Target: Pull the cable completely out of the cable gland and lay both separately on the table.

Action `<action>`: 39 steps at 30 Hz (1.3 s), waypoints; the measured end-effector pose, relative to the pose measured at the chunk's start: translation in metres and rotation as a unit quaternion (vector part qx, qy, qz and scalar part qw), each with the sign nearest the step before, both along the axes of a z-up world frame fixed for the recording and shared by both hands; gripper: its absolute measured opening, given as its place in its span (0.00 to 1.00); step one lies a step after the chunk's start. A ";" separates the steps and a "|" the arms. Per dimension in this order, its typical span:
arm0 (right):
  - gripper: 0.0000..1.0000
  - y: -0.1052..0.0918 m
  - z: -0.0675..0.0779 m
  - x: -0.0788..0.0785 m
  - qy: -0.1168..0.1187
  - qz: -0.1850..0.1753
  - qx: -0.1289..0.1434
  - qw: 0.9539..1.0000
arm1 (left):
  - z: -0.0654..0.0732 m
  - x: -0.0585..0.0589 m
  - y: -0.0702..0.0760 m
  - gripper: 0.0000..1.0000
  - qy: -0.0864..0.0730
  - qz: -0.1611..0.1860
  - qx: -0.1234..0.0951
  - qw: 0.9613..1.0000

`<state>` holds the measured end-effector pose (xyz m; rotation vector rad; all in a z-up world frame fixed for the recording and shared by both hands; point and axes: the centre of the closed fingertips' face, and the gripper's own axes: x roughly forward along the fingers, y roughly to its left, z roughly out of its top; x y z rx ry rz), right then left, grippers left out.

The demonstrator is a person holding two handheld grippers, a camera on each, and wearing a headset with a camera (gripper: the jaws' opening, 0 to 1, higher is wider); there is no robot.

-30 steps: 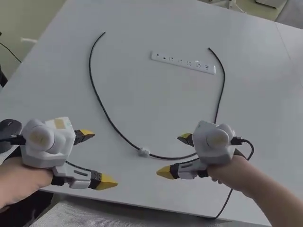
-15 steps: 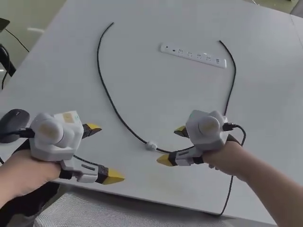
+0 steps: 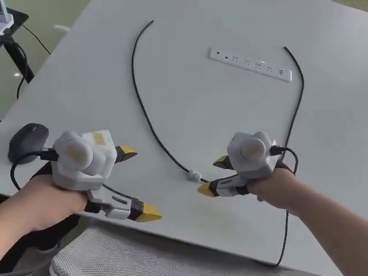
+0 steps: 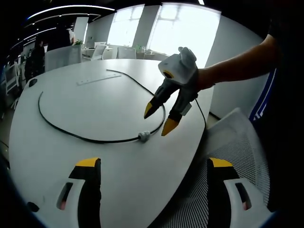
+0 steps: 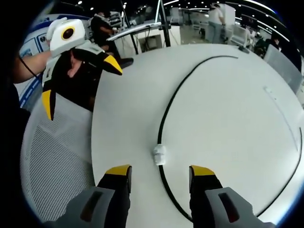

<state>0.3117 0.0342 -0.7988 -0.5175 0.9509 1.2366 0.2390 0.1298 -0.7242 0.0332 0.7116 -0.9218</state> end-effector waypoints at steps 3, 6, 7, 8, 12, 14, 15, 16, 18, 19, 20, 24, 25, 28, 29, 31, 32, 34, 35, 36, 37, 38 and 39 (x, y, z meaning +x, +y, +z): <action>0.42 -0.001 -0.004 0.003 0.004 -0.001 -0.005 1.000 | -0.002 0.001 0.004 0.92 0.004 0.004 0.001 1.000; 0.36 0.000 -0.007 0.005 0.009 -0.001 -0.004 1.000 | -0.002 0.002 0.008 0.92 0.004 0.006 0.002 1.000; 0.35 0.000 -0.008 0.005 0.010 0.000 -0.005 1.000 | -0.002 0.002 0.009 0.92 0.003 0.007 0.004 1.000; 0.34 0.001 -0.008 0.005 0.010 0.001 -0.004 1.000 | -0.003 0.002 0.010 0.92 0.003 0.008 0.006 1.000; 0.31 0.005 -0.010 0.004 0.014 0.005 -0.003 1.000 | -0.002 0.002 0.012 0.91 0.004 0.014 0.002 1.000; 0.31 0.008 -0.011 0.005 0.014 0.007 -0.002 1.000 | -0.004 0.001 0.012 0.90 0.007 0.016 0.002 1.000; 0.30 0.009 -0.012 0.004 0.016 0.010 -0.002 1.000 | -0.005 0.001 0.011 0.90 0.007 0.015 0.003 1.000; 0.28 0.010 -0.013 0.003 0.016 0.012 -0.003 1.000 | -0.005 0.000 0.011 0.90 0.008 0.015 0.003 1.000; 0.26 0.012 -0.014 0.002 0.019 0.018 -0.005 1.000 | -0.006 0.000 0.009 0.90 0.009 0.014 0.002 1.000; 0.24 0.013 -0.016 0.002 0.020 0.019 -0.006 1.000 | -0.007 0.000 0.009 0.90 0.010 0.014 0.002 1.000; 0.23 0.013 -0.017 0.001 0.021 0.020 -0.008 1.000 | -0.007 -0.001 0.008 0.90 0.011 0.013 0.002 1.000; 0.21 0.014 -0.020 0.000 0.022 0.026 -0.014 0.999 | -0.006 -0.003 0.006 0.90 0.012 0.013 0.001 1.000; 0.20 0.014 -0.020 0.000 0.022 0.027 -0.015 0.999 | -0.005 -0.003 0.006 0.90 0.012 0.013 0.001 1.000; 0.17 0.014 -0.022 0.000 0.022 0.031 -0.019 0.999 | -0.004 -0.004 0.006 0.90 0.011 0.014 0.000 1.000; 0.17 0.014 -0.022 0.000 0.022 0.031 -0.019 0.999 | -0.004 -0.004 0.007 0.90 0.011 0.015 0.000 1.000; 0.15 0.015 -0.023 0.001 0.021 0.033 -0.019 0.999 | -0.004 -0.006 0.008 0.90 0.012 0.016 0.002 1.000; 0.15 0.016 -0.023 0.001 0.020 0.035 -0.019 0.999 | -0.004 -0.006 0.008 0.90 0.012 0.016 0.002 1.000; 0.12 0.017 -0.025 0.001 0.021 0.039 -0.021 0.999 | -0.004 -0.008 0.009 0.90 0.013 0.018 0.001 1.000; 0.12 0.018 -0.025 0.000 0.021 0.041 -0.022 0.999 | -0.004 -0.009 0.009 0.90 0.014 0.018 0.002 1.000; 0.12 0.018 -0.026 -0.001 0.020 0.044 -0.023 0.999 | -0.004 -0.009 0.010 0.89 0.014 0.017 0.003 1.000; 0.11 0.018 -0.026 -0.001 0.018 0.047 -0.022 0.998 | -0.005 -0.010 0.010 0.89 0.015 0.018 0.003 1.000; 0.09 0.018 -0.027 -0.002 0.021 0.046 -0.024 0.998 | -0.005 -0.010 0.010 0.89 0.016 0.018 0.003 1.000; 0.09 0.018 -0.026 -0.002 0.021 0.044 -0.023 0.999 | -0.005 -0.010 0.011 0.89 0.015 0.019 0.003 1.000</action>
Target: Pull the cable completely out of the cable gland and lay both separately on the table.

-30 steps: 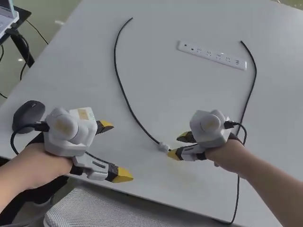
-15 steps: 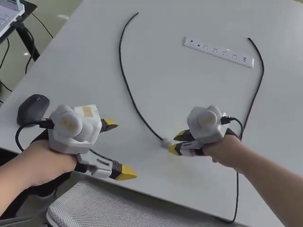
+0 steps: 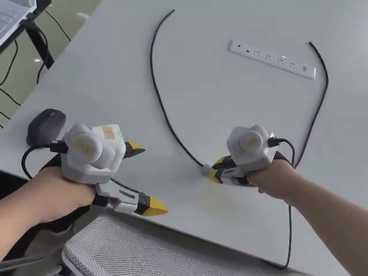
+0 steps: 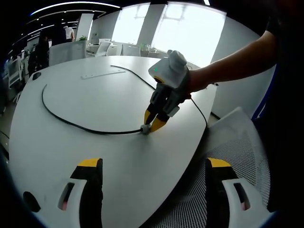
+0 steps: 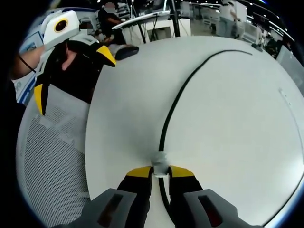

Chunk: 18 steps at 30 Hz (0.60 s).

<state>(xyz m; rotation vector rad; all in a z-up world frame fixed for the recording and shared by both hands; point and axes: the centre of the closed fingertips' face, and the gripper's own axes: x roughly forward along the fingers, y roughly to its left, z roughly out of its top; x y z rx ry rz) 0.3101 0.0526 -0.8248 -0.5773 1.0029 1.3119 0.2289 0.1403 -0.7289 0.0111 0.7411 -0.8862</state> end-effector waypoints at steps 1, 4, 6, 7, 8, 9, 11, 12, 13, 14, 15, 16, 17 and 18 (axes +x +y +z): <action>0.09 0.000 0.000 0.000 0.002 -0.002 0.000 1.000 | 0.000 0.000 0.000 0.89 0.000 0.000 0.000 1.000; 0.08 0.000 0.000 0.000 -0.005 0.004 -0.001 1.000 | 0.000 0.000 0.000 0.89 0.000 -0.001 -0.001 1.000; 0.08 0.000 0.001 -0.001 -0.007 0.006 -0.002 1.000 | -0.001 0.000 -0.001 0.88 0.000 -0.001 -0.001 1.000; 0.08 0.000 0.002 -0.001 -0.009 0.008 -0.002 1.000 | 0.000 0.001 -0.002 0.89 0.000 -0.001 -0.003 1.000; 0.08 -0.001 0.002 0.000 -0.010 0.006 -0.004 1.000 | 0.000 0.001 -0.003 0.88 0.000 -0.001 -0.004 1.000; 0.07 -0.001 0.004 -0.001 -0.007 0.005 -0.003 1.000 | 0.000 0.001 -0.004 0.88 -0.001 -0.003 -0.004 1.000; 0.07 -0.001 0.005 0.000 -0.009 0.005 -0.003 1.000 | 0.000 0.001 -0.005 0.88 -0.001 -0.006 -0.004 1.000; 0.07 -0.001 0.008 -0.001 -0.010 0.005 -0.003 1.000 | 0.000 0.001 -0.007 0.88 -0.001 -0.007 -0.004 1.000; 0.07 -0.001 0.010 -0.001 -0.008 0.003 -0.001 1.000 | 0.000 0.002 -0.008 0.88 -0.002 -0.009 -0.005 1.000; 0.07 0.000 0.011 -0.001 -0.008 0.002 0.000 1.000 | 0.001 0.002 -0.008 0.88 -0.003 -0.010 -0.005 1.000; 0.07 0.000 0.013 -0.002 -0.008 0.003 0.001 1.000 | 0.001 0.002 -0.009 0.88 -0.003 -0.011 -0.005 1.000; 0.07 0.000 0.015 -0.003 -0.009 0.004 0.003 1.000 | 0.002 0.002 -0.009 0.88 -0.004 -0.012 -0.005 1.000; 0.07 0.000 0.017 -0.004 -0.011 0.006 0.004 1.000 | 0.002 0.003 -0.009 0.88 -0.004 -0.013 -0.006 1.000; 0.07 0.001 0.019 -0.005 -0.010 0.008 0.004 1.000 | 0.003 0.004 -0.010 0.88 -0.005 -0.013 -0.007 1.000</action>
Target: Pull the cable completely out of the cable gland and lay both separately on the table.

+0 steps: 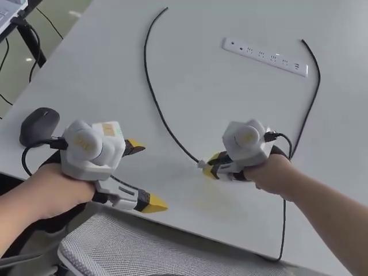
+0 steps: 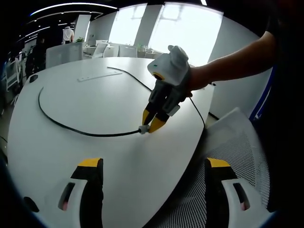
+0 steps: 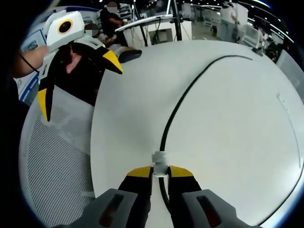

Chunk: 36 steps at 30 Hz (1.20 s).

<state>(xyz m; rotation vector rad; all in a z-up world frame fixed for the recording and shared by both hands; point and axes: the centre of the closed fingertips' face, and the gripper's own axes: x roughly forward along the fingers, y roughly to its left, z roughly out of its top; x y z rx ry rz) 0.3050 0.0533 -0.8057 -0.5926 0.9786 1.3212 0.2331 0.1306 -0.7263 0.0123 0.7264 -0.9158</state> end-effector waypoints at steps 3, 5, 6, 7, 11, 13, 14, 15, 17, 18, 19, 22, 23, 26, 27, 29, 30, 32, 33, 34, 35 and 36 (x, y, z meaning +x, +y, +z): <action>0.07 0.000 0.005 -0.004 0.001 0.004 -0.001 1.000 | 0.004 0.004 -0.002 0.88 -0.004 0.000 -0.006 1.000; 0.06 -0.001 0.009 -0.007 0.002 0.006 0.000 1.000 | 0.009 0.007 -0.005 0.88 -0.013 -0.002 -0.013 1.000; 0.06 -0.001 0.012 -0.008 0.001 0.009 -0.001 1.000 | 0.009 0.008 -0.005 0.88 -0.013 -0.002 -0.014 1.000; 0.06 -0.002 0.013 -0.010 0.000 0.012 -0.002 1.000 | 0.010 0.009 -0.006 0.88 -0.012 -0.003 -0.015 1.000; 0.06 -0.006 0.021 -0.018 -0.003 0.029 -0.007 1.000 | 0.015 0.012 -0.013 0.88 -0.020 -0.012 -0.017 1.000; 0.06 -0.007 0.026 -0.022 -0.004 0.036 -0.008 0.999 | 0.017 0.013 -0.016 0.88 -0.023 -0.015 -0.020 0.999; 0.06 -0.007 0.029 -0.023 -0.005 0.039 -0.007 0.999 | 0.018 0.014 -0.018 0.87 -0.024 -0.016 -0.022 0.999; 0.06 -0.007 0.033 -0.025 -0.005 0.041 -0.005 0.999 | 0.018 0.016 -0.019 0.87 -0.025 -0.017 -0.025 0.999; 0.06 -0.006 0.040 -0.028 -0.003 0.045 0.000 0.999 | 0.019 0.017 -0.022 0.88 -0.026 -0.018 -0.024 0.999; 0.06 -0.006 0.043 -0.029 -0.004 0.046 0.002 0.999 | 0.020 0.018 -0.022 0.89 -0.029 -0.019 -0.021 0.999; 0.06 -0.006 0.046 -0.030 -0.007 0.048 0.004 0.999 | 0.021 0.019 -0.024 0.88 -0.029 -0.020 -0.023 0.999; 0.06 -0.005 0.058 -0.031 -0.015 0.055 0.009 0.998 | 0.029 0.022 -0.030 0.87 -0.032 -0.024 -0.034 0.999; 0.06 -0.005 0.061 -0.031 -0.016 0.057 0.011 0.998 | 0.030 0.023 -0.032 0.87 -0.033 -0.025 -0.034 0.999; 0.06 -0.006 0.070 -0.031 -0.024 0.063 0.013 0.998 | 0.035 0.027 -0.036 0.87 -0.036 -0.027 -0.042 0.998; 0.06 -0.007 0.074 -0.031 -0.028 0.066 0.013 0.997 | 0.038 0.029 -0.039 0.87 -0.037 -0.027 -0.048 0.998; 0.06 -0.008 0.081 -0.031 -0.034 0.072 0.013 0.997 | 0.045 0.029 -0.045 0.84 -0.042 -0.031 -0.063 0.997; 0.06 -0.008 0.083 -0.031 -0.034 0.072 0.014 0.997 | 0.047 0.030 -0.048 0.83 -0.041 -0.032 -0.070 0.996; 0.06 -0.008 0.091 -0.032 -0.039 0.078 0.018 0.996 | 0.050 0.031 -0.053 0.83 -0.039 -0.033 -0.074 0.996; 0.06 -0.008 0.094 -0.033 -0.041 0.081 0.019 0.996 | 0.050 0.032 -0.054 0.83 -0.041 -0.034 -0.074 0.996; 0.06 -0.008 0.098 -0.034 -0.045 0.086 0.019 0.995 | 0.051 0.032 -0.056 0.83 -0.043 -0.037 -0.075 0.996; 0.06 -0.008 0.101 -0.033 -0.054 0.092 0.017 0.994 | 0.052 0.033 -0.059 0.83 -0.044 -0.040 -0.076 0.995; 0.06 -0.009 0.104 -0.034 -0.056 0.094 0.016 0.994 | 0.053 0.033 -0.061 0.83 -0.045 -0.042 -0.076 0.995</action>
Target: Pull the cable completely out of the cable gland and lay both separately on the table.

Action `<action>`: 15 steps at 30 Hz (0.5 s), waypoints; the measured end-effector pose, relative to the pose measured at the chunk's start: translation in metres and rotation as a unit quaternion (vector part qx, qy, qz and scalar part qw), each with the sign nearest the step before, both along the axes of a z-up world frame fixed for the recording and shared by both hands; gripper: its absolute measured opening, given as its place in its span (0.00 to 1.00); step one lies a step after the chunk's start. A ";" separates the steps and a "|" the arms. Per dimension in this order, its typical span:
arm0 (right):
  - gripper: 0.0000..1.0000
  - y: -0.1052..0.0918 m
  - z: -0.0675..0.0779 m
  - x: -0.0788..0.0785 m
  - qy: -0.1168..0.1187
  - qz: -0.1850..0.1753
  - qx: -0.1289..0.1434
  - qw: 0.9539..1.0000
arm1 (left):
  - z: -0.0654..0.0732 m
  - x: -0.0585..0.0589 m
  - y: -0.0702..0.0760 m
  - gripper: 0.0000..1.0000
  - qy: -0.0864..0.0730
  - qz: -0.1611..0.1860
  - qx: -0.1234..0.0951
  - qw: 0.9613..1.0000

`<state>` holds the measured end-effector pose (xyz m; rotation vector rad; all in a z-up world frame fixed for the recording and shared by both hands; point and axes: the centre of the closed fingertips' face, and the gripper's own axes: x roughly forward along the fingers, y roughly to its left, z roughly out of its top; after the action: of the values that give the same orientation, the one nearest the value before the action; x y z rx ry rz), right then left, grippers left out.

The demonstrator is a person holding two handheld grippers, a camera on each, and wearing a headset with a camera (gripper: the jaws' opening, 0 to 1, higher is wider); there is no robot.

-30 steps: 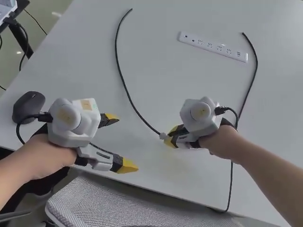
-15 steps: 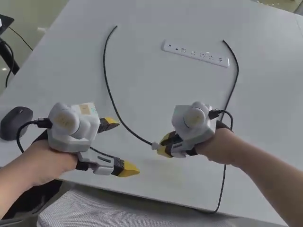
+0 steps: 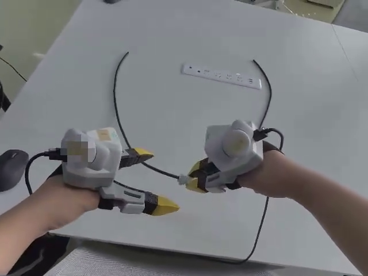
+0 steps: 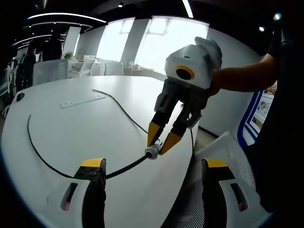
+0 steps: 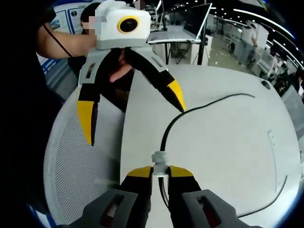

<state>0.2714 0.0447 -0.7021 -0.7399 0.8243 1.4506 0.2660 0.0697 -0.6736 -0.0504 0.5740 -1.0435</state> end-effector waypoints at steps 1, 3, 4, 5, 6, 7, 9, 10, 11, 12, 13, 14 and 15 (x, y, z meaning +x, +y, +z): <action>0.06 0.000 0.003 0.000 -0.002 0.002 0.001 1.000 | 0.001 0.000 -0.002 0.83 -0.001 -0.002 0.000 1.000; 0.06 -0.001 0.009 0.001 -0.007 0.004 0.003 1.000 | 0.002 0.000 -0.006 0.83 -0.002 -0.007 -0.001 1.000; 0.06 -0.001 0.013 0.000 -0.008 0.007 0.004 1.000 | 0.004 0.000 -0.007 0.83 -0.004 -0.010 -0.002 1.000; 0.06 -0.001 0.015 -0.001 -0.008 0.009 0.005 1.000 | 0.005 0.001 -0.009 0.82 -0.007 -0.013 -0.003 1.000; 0.06 -0.002 0.018 -0.002 -0.010 0.014 0.004 1.000 | 0.008 0.001 -0.010 0.82 -0.012 -0.016 -0.005 1.000; 0.06 -0.002 0.021 -0.003 -0.013 0.018 0.004 1.000 | 0.009 0.001 -0.011 0.82 -0.012 -0.017 -0.006 1.000; 0.06 -0.003 0.025 -0.006 -0.019 0.029 0.001 0.999 | 0.013 0.002 -0.013 0.81 -0.015 -0.018 -0.011 1.000; 0.06 -0.004 0.027 -0.007 -0.022 0.034 -0.001 0.999 | 0.015 0.003 -0.014 0.81 -0.016 -0.018 -0.014 1.000; 0.06 -0.004 0.029 -0.008 -0.023 0.036 -0.001 0.999 | 0.016 0.003 -0.016 0.80 -0.018 -0.020 -0.017 1.000; 0.06 -0.005 0.031 -0.009 -0.025 0.037 -0.001 0.999 | 0.017 0.003 -0.017 0.79 -0.020 -0.022 -0.019 0.999; 0.06 -0.005 0.033 -0.009 -0.027 0.039 -0.001 0.999 | 0.018 0.002 -0.019 0.78 -0.021 -0.026 -0.020 0.999; 0.06 -0.005 0.034 -0.010 -0.028 0.040 0.000 0.999 | 0.019 0.002 -0.020 0.76 -0.023 -0.029 -0.023 0.999; 0.06 -0.005 0.037 -0.011 -0.030 0.041 0.001 0.999 | 0.021 0.001 -0.023 0.72 -0.023 -0.034 -0.027 0.999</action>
<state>0.2602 0.0392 -0.6653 -0.8196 0.7541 1.4955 0.2667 0.0468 -0.6528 -0.0555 0.5092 -1.1229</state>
